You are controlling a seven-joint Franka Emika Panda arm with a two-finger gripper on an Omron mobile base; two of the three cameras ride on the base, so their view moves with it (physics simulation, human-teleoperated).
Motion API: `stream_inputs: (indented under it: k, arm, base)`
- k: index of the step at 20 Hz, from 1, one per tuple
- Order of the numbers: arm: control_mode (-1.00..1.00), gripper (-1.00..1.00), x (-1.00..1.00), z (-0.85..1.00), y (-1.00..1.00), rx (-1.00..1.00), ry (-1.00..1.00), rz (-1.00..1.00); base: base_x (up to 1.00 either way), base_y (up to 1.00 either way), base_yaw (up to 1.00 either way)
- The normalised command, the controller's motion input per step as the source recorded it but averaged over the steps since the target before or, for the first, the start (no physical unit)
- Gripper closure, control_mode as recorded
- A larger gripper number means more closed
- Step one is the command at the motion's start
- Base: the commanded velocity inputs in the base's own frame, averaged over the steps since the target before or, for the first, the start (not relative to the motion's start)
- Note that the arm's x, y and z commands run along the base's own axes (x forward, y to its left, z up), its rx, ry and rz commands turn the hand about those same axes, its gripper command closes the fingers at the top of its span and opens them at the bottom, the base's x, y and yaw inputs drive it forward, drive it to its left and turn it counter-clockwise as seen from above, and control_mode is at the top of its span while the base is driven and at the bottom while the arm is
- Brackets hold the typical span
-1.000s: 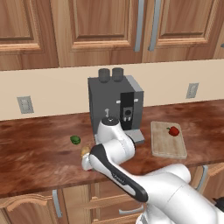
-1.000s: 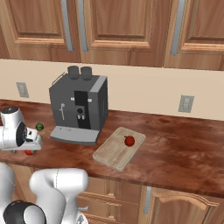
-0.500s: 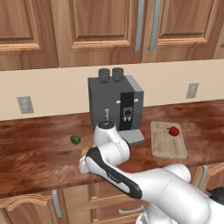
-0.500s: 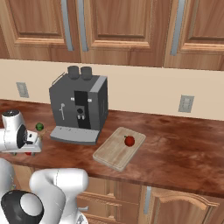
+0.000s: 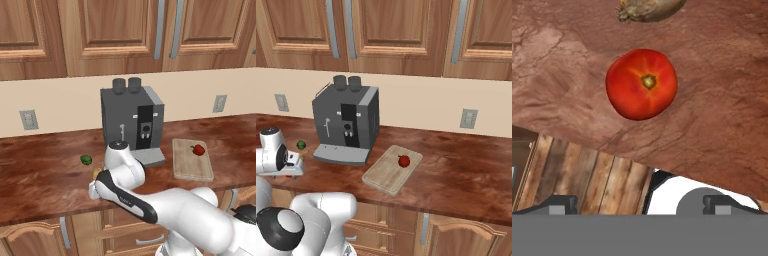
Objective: Place the avocado, onion, tomato, and bell pepper on the cutting board.
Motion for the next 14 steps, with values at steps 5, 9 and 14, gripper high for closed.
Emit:
stream_inputs:
  k: [5,9,14]
  arm:
    - [-1.0,-1.0,0.17,-0.04,0.0,0.0,0.0,0.0]
    - [-1.0,-1.0,0.23,-0.05,0.0,0.0,0.0,0.0]
    - [-1.0,-1.0,0.2,-0.14,0.03,0.0,0.0,0.0]
  base:
    - [0.0,0.0,0.0]
    - [0.0,0.0,0.0]
    - [0.0,0.0,0.0]
